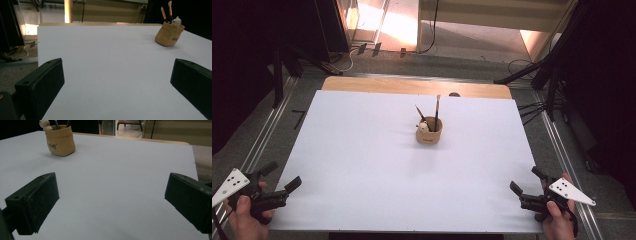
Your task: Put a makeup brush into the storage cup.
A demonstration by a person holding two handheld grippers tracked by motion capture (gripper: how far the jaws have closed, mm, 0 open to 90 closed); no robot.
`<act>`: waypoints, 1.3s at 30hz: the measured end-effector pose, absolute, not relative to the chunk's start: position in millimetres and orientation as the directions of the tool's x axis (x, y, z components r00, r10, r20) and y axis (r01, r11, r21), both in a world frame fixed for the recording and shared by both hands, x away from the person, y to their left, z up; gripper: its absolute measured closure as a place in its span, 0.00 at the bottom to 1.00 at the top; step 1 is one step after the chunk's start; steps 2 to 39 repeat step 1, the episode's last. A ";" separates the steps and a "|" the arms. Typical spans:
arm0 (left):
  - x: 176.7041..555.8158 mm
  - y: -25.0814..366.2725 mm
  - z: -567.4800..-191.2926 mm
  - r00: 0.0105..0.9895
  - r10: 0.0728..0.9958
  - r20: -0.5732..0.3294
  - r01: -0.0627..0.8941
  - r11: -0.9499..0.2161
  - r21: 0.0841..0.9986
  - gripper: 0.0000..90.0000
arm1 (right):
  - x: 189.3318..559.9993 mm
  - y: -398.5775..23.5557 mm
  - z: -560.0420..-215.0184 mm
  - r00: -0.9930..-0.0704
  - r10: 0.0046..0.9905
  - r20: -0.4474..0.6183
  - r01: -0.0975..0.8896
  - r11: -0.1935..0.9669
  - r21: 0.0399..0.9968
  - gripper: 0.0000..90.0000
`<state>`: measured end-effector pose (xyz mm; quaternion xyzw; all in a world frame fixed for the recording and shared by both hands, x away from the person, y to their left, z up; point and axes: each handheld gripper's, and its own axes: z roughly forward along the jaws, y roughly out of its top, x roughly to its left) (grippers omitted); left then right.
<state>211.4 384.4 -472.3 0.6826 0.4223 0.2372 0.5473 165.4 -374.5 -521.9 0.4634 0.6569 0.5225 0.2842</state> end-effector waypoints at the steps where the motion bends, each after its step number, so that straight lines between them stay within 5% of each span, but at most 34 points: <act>1: 211.6 384.5 -472.4 0.534 0.834 -0.141 0.314 -0.040 0.949 0.00 | 165.4 -374.5 -521.9 -0.409 0.906 0.111 0.312 0.024 0.950 0.00; 39: 211.6 384.5 -472.4 0.534 0.834 -0.141 0.314 -0.040 0.949 0.00 | 165.4 -374.5 -521.9 -0.409 0.906 0.111 0.312 0.024 0.950 0.00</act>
